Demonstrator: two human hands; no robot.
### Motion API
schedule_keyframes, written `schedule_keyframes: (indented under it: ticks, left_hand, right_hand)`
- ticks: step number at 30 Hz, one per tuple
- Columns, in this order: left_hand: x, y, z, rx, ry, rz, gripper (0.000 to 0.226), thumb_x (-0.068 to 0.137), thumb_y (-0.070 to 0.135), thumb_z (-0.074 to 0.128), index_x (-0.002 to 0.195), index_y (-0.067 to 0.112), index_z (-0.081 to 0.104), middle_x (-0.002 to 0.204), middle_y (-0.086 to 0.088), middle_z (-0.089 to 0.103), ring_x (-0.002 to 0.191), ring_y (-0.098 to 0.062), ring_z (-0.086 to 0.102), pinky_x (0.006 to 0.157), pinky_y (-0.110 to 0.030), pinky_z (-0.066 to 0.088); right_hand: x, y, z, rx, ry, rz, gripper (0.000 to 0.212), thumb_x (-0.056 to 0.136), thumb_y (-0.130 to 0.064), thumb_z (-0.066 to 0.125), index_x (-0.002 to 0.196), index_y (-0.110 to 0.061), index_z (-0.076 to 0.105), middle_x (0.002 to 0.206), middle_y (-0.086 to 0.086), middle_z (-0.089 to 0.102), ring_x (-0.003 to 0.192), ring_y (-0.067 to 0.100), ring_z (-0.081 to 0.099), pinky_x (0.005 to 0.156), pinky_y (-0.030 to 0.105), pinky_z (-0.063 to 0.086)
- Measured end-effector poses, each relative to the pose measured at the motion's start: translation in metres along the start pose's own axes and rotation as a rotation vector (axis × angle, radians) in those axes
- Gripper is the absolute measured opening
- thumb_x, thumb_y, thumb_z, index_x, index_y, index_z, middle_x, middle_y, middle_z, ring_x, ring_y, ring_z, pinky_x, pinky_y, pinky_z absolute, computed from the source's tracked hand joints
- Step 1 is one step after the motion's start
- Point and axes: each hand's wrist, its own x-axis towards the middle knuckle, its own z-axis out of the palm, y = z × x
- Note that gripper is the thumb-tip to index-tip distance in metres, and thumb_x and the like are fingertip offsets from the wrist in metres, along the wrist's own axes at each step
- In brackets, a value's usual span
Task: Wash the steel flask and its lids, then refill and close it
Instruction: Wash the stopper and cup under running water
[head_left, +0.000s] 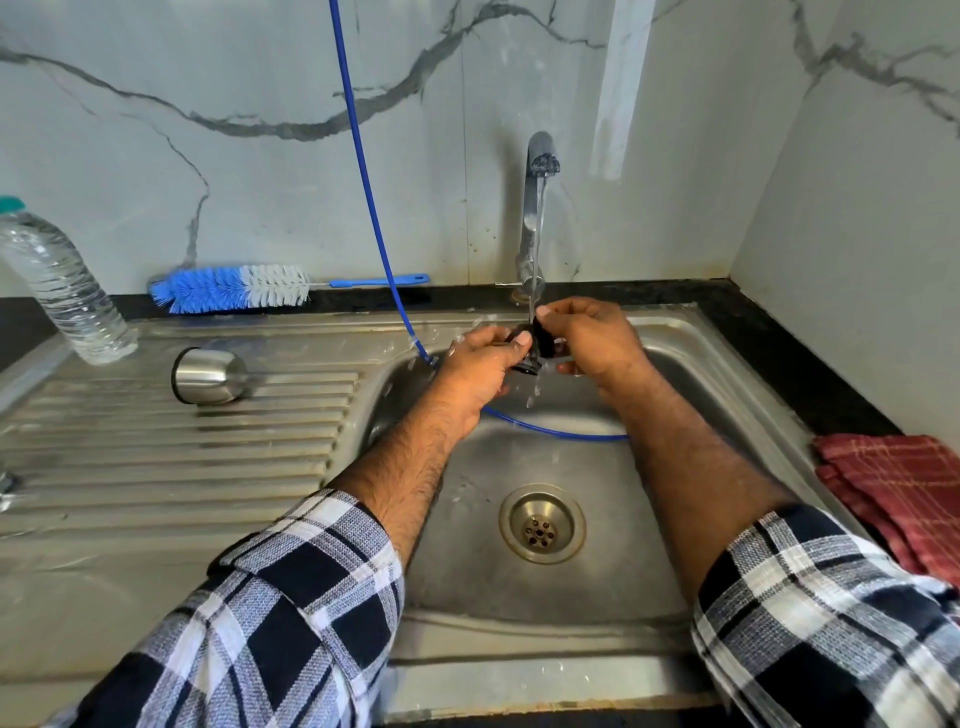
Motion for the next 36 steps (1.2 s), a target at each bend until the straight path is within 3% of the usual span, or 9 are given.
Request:
schedule_keyframes:
  ticks: [5, 8, 12, 16, 19, 23, 28, 32, 36]
  left_hand:
    - [0.001, -0.002, -0.001, 0.083, 0.023, 0.143, 0.025, 0.092, 0.008, 0.080, 0.115, 0.014, 0.074, 0.102, 0.000, 0.080, 0.094, -0.012, 0.077, 0.082, -0.024, 0.061]
    - [0.000, -0.001, 0.002, 0.123, 0.079, 0.211, 0.015, 0.094, 0.009, 0.079, 0.107, 0.013, 0.075, 0.091, 0.004, 0.079, 0.077, 0.000, 0.075, 0.071, -0.013, 0.058]
    - [0.005, 0.000, 0.001, 0.132, 0.138, 0.234, 0.016, 0.093, 0.011, 0.080, 0.108, 0.011, 0.077, 0.091, 0.003, 0.079, 0.085, -0.009, 0.077, 0.079, -0.022, 0.061]
    - [0.001, 0.002, 0.001, 0.149, 0.131, 0.255, 0.014, 0.094, 0.010, 0.078, 0.109, 0.011, 0.078, 0.092, 0.002, 0.080, 0.086, -0.011, 0.078, 0.079, -0.026, 0.063]
    - [-0.002, -0.001, 0.001, 0.114, 0.095, 0.247, 0.020, 0.095, 0.006, 0.076, 0.114, 0.010, 0.077, 0.094, 0.002, 0.080, 0.084, -0.006, 0.078, 0.080, -0.023, 0.063]
    - [0.000, -0.003, -0.003, 0.171, 0.055, 0.236, 0.026, 0.091, 0.014, 0.082, 0.116, 0.014, 0.075, 0.101, 0.001, 0.080, 0.096, -0.014, 0.077, 0.093, -0.039, 0.064]
    - [-0.001, -0.006, 0.001, 0.382, 0.070, 0.405, 0.046, 0.075, 0.025, 0.096, 0.113, 0.026, 0.070, 0.103, 0.007, 0.075, 0.098, -0.014, 0.073, 0.088, -0.037, 0.063]
    - [-0.001, -0.002, -0.012, 0.307, 0.021, 0.357, 0.074, 0.071, 0.021, 0.098, 0.134, 0.028, 0.058, 0.120, 0.009, 0.071, 0.112, -0.011, 0.068, 0.095, -0.033, 0.058]
    - [0.000, 0.000, -0.024, 0.366, 0.028, 0.304, 0.058, 0.078, 0.011, 0.092, 0.126, 0.030, 0.066, 0.124, 0.009, 0.069, 0.111, -0.012, 0.068, 0.093, -0.033, 0.059]
  right_hand:
    - [0.004, 0.006, 0.001, -0.061, 0.009, -0.082, 0.012, 0.094, -0.021, 0.081, 0.106, -0.019, 0.082, 0.099, 0.002, 0.081, 0.090, 0.020, 0.079, 0.078, 0.043, 0.068]
    - [0.003, 0.004, 0.003, -0.062, 0.068, -0.103, 0.019, 0.092, -0.034, 0.083, 0.096, -0.016, 0.083, 0.086, 0.002, 0.081, 0.077, 0.020, 0.080, 0.076, 0.042, 0.068]
    - [-0.001, 0.002, 0.004, -0.095, 0.043, -0.118, 0.048, 0.102, -0.050, 0.065, 0.093, -0.005, 0.081, 0.080, 0.006, 0.077, 0.062, 0.009, 0.065, 0.065, 0.021, 0.052]
    - [-0.005, -0.003, 0.004, -0.024, -0.120, -0.164, 0.030, 0.106, -0.040, 0.063, 0.104, -0.020, 0.085, 0.091, -0.009, 0.081, 0.079, -0.006, 0.072, 0.077, 0.024, 0.052]
    - [-0.007, -0.003, 0.003, -0.061, -0.157, -0.190, 0.027, 0.107, -0.035, 0.061, 0.100, -0.024, 0.084, 0.087, -0.010, 0.081, 0.079, -0.004, 0.072, 0.072, 0.020, 0.052]
    - [-0.002, 0.001, -0.009, -0.005, -0.159, -0.066, 0.023, 0.104, -0.038, 0.065, 0.103, -0.022, 0.081, 0.099, 0.003, 0.081, 0.101, 0.027, 0.076, 0.084, 0.041, 0.063]
    - [-0.005, 0.003, -0.004, -0.186, -0.208, 0.024, 0.039, 0.100, -0.056, 0.065, 0.104, -0.020, 0.078, 0.087, 0.006, 0.081, 0.073, 0.020, 0.074, 0.064, 0.033, 0.060]
    - [-0.001, 0.005, -0.007, 0.067, -0.251, 0.157, 0.035, 0.098, -0.045, 0.074, 0.111, -0.012, 0.079, 0.101, 0.013, 0.081, 0.087, 0.026, 0.077, 0.076, 0.037, 0.064]
    - [-0.002, 0.005, -0.007, 0.147, -0.256, 0.119, 0.027, 0.091, -0.011, 0.081, 0.117, -0.018, 0.078, 0.116, 0.008, 0.079, 0.110, 0.028, 0.075, 0.090, 0.040, 0.064]
